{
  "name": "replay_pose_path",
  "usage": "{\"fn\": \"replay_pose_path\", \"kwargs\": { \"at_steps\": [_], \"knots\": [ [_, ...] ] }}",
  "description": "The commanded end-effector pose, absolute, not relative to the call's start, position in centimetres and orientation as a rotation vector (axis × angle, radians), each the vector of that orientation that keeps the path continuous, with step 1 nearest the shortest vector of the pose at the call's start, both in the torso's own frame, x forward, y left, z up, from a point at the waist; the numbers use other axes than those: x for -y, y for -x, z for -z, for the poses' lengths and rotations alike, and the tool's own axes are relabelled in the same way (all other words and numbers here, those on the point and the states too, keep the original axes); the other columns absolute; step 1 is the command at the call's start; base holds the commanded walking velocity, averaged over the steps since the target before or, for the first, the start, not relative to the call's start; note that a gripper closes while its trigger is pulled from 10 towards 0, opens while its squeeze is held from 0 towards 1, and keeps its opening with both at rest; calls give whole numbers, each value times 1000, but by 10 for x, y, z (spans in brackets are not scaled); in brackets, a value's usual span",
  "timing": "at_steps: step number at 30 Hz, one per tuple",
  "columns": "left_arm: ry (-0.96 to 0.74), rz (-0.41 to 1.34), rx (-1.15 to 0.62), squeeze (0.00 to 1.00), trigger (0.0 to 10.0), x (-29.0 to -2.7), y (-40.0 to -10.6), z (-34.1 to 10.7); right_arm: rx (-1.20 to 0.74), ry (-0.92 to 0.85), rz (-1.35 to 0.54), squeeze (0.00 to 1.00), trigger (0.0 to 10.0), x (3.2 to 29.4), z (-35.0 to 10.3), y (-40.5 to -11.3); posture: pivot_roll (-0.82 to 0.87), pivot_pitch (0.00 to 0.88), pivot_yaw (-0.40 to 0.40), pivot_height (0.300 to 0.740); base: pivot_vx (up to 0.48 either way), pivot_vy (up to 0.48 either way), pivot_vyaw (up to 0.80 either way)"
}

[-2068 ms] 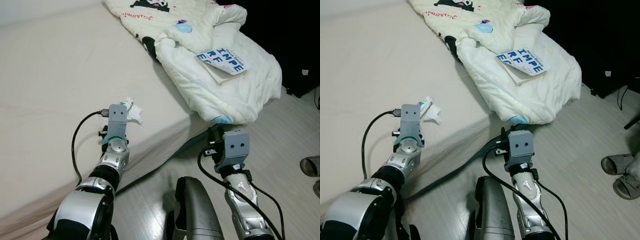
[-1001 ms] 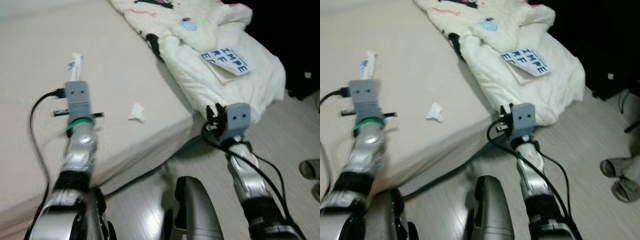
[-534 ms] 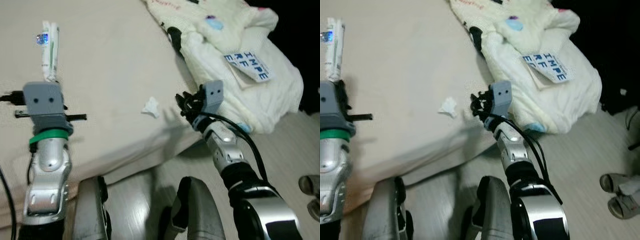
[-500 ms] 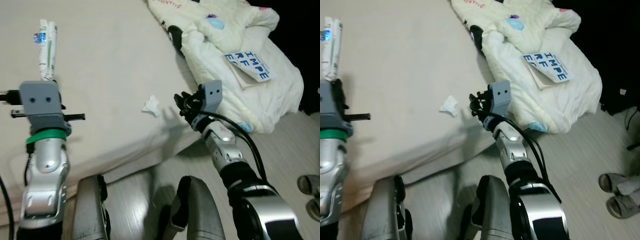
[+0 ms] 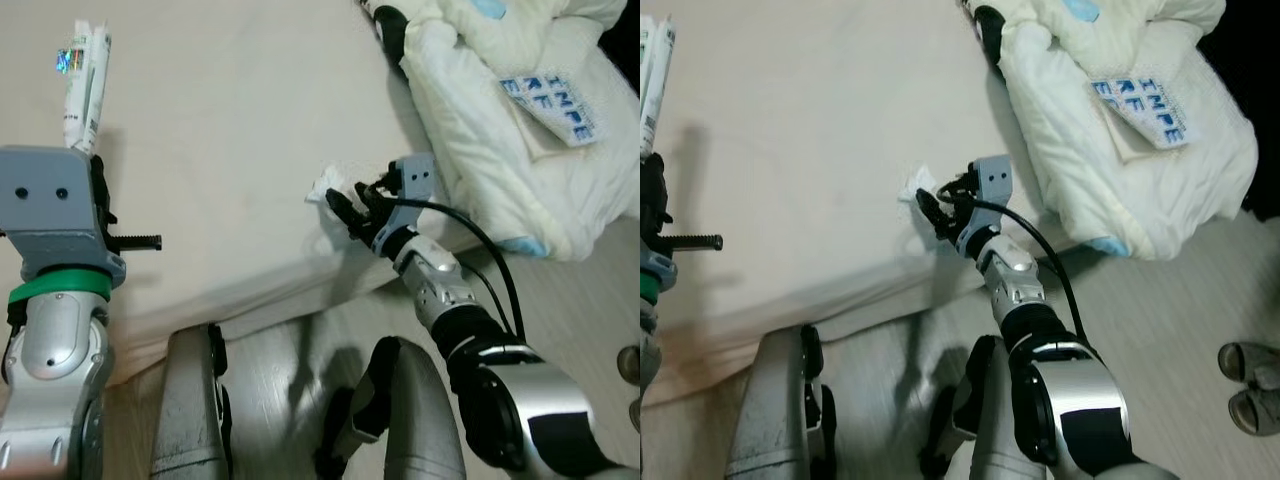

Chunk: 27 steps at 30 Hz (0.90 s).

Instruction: Clean up the room

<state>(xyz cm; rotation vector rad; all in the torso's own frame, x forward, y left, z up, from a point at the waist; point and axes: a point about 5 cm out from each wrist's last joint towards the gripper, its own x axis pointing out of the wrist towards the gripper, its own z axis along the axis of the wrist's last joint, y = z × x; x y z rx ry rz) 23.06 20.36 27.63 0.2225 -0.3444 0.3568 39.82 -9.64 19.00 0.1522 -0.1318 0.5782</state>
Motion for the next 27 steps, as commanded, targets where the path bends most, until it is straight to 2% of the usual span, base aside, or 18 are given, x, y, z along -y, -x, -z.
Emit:
{"fn": "replay_pose_path", "kwargs": {
  "at_steps": [1,2,3,4,5,6,9,10,16,27],
  "knots": [
    [-225,-348,348,0,10000,-201,-225,-278,86,-140,-576,1000,10000,100,-181,-397,493,532,-120,560,0,0,0],
    [-226,-352,339,0,10000,-201,-223,-280,75,-118,-571,114,10000,99,-181,-398,500,540,-121,560,0,0,0],
    [-226,-358,331,0,10000,-202,-221,-280,62,-93,-567,0,10000,99,-180,-398,502,544,-120,560,0,0,0],
    [-226,-362,325,0,10000,-202,-219,-281,53,-76,-565,0,10000,99,-179,-398,502,544,-120,560,0,0,0],
    [-223,-366,316,0,10000,-202,-218,-281,38,-54,-561,0,4667,99,-177,-399,501,546,-120,560,0,0,0],
    [-221,-366,307,0,10000,-202,-218,-281,27,-27,-551,0,2078,100,-176,-399,501,546,-120,560,0,0,0],
    [-219,-365,302,0,10000,-201,-218,-280,20,-10,-544,0,2078,100,-176,-399,501,546,-120,560,0,0,0],
    [-216,-365,298,0,10000,-200,-218,-280,3,-2,-538,0,0,102,-174,-399,498,541,-122,560,0,0,0],
    [-207,-372,295,0,10000,-199,-219,-281,-28,-22,-536,0,0,108,-169,-399,496,524,-123,560,0,0,0],
    [-172,-356,279,0,10000,-192,-229,-278,62,63,-480,0,0,120,-187,-404,446,445,-150,560,0,0,0]
  ]
}}
